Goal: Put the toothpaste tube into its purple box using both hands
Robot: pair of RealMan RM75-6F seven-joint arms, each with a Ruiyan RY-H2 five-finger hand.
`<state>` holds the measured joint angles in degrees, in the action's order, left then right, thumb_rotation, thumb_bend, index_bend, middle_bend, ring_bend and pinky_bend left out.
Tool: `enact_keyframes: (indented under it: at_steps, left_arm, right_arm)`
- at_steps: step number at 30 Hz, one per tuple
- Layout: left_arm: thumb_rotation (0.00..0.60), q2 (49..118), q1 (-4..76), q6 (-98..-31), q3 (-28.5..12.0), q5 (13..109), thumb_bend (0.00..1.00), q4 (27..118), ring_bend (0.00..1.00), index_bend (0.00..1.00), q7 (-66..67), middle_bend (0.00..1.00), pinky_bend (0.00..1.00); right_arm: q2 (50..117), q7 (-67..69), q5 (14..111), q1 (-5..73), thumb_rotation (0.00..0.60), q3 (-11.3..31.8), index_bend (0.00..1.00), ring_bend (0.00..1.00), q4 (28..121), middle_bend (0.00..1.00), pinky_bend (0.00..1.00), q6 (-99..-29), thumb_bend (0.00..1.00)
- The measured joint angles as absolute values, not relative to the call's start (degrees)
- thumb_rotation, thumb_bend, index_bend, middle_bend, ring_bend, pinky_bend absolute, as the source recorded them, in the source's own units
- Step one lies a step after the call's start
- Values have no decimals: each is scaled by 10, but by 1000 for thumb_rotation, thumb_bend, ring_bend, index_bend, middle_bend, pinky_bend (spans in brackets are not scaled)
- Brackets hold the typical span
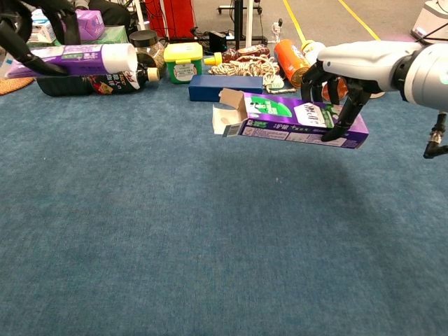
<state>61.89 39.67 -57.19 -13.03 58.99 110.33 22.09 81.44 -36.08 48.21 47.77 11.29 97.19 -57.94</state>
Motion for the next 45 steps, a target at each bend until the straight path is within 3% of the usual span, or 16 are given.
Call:
enact_keyframes:
  at_steps: [12,23,45]
  left_arm:
    - [600,622,491,-566,-135,454,266,1149,334,566,365,398,600]
    - [600,668,564,-614,-134,352,267,1168,334,566,444,398,600]
    - [600,747,644,-708,-131,251,267,1158,334,566,533,399,600]
  right_arm:
    - [819,-370,415,498,600,133,492,549,985,536,656,-597,317]
    - [821,-360,412,502,600,130,493,549,997,538,658,-608,329]
    - [823,-359,416,509,600,128,492,549,1016,538,659,-626,330]
